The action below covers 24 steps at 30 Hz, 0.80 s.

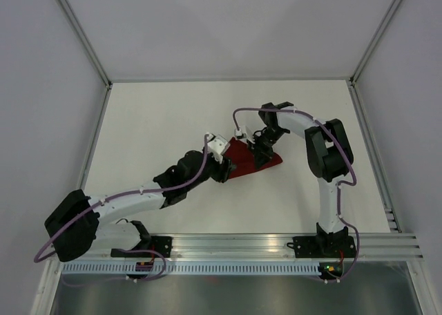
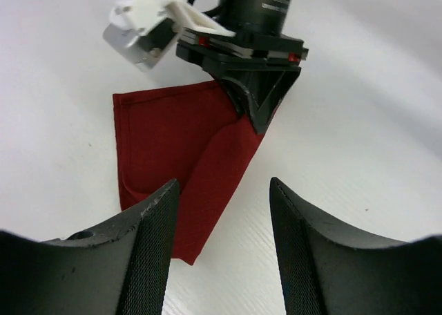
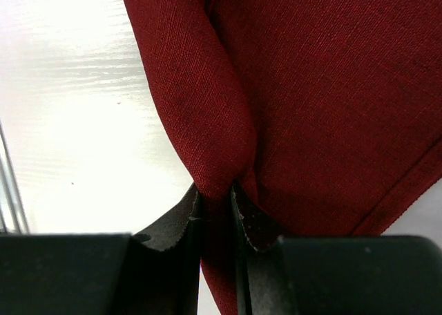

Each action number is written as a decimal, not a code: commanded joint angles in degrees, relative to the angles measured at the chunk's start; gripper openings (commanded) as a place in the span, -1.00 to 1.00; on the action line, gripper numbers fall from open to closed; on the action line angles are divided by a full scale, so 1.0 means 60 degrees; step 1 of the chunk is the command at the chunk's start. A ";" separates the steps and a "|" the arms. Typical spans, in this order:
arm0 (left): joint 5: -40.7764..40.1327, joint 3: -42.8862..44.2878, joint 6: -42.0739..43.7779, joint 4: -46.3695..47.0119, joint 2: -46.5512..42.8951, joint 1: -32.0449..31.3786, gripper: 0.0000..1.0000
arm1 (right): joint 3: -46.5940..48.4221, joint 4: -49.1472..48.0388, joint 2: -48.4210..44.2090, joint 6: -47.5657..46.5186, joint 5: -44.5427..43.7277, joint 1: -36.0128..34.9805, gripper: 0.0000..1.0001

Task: Fold the napkin, place the utensils inside, and roll it up
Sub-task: Roll the napkin at the center of the board.

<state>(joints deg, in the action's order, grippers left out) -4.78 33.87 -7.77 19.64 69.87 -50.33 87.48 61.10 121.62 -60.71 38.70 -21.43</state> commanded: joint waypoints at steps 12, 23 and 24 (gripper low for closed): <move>-0.2544 0.2675 0.4576 -0.0446 0.4159 -0.2159 0.22 | 0.1298 0.1593 0.2170 0.0274 -0.0766 -0.0017 -0.69; -0.2207 0.3174 0.5163 0.0125 0.5684 -0.2101 0.22 | 0.1489 0.1726 0.2493 0.0318 -0.0737 -0.0017 -0.68; -0.2178 0.3217 0.5119 0.0111 0.5786 -0.2057 0.22 | 0.1503 0.1740 0.2522 0.0318 -0.0722 -0.0017 -0.68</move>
<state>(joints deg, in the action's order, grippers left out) -17.98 50.74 20.08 17.28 103.42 -63.07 98.37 75.50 131.41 -56.75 41.67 -21.04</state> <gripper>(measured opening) 0.609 0.246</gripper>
